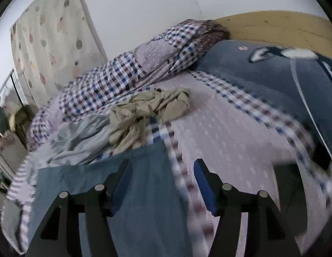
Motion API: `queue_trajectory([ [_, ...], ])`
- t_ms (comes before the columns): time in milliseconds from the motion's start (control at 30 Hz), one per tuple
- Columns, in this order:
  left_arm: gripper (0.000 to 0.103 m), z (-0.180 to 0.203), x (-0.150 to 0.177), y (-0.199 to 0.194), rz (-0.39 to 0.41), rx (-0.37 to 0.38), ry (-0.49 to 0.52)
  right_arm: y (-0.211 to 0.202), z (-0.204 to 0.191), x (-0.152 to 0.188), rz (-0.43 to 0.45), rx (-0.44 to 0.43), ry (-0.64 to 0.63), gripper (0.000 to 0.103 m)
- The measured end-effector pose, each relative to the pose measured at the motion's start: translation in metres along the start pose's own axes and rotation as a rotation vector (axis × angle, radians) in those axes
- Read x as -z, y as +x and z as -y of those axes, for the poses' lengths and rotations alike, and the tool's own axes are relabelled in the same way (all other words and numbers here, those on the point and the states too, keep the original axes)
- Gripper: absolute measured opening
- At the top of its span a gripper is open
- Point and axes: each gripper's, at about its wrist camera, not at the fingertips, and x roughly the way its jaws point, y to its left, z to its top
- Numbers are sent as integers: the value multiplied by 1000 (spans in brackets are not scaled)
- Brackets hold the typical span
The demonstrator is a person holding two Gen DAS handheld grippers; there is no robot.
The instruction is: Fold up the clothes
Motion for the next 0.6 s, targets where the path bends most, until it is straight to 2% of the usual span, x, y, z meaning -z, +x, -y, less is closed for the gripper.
queue_trajectory([
  [67, 67, -5, 2, -7, 15, 27, -32, -27, -5, 25, -1, -27, -6, 64],
  [167, 68, -15, 2, -16, 33, 51, -82, -54, -28, 65, 1, -60, -47, 64],
  [267, 73, -35, 5, -26, 50, 99, -182, -70, -61, 107, -10, -102, -117, 64],
  [433, 77, -68, 21, -29, 30, 188, -376, -71, -121, 153, -54, -193, -293, 64],
  [600, 77, -77, 28, -23, 9, 227, -426, -74, -173, 185, -48, -257, -474, 64],
])
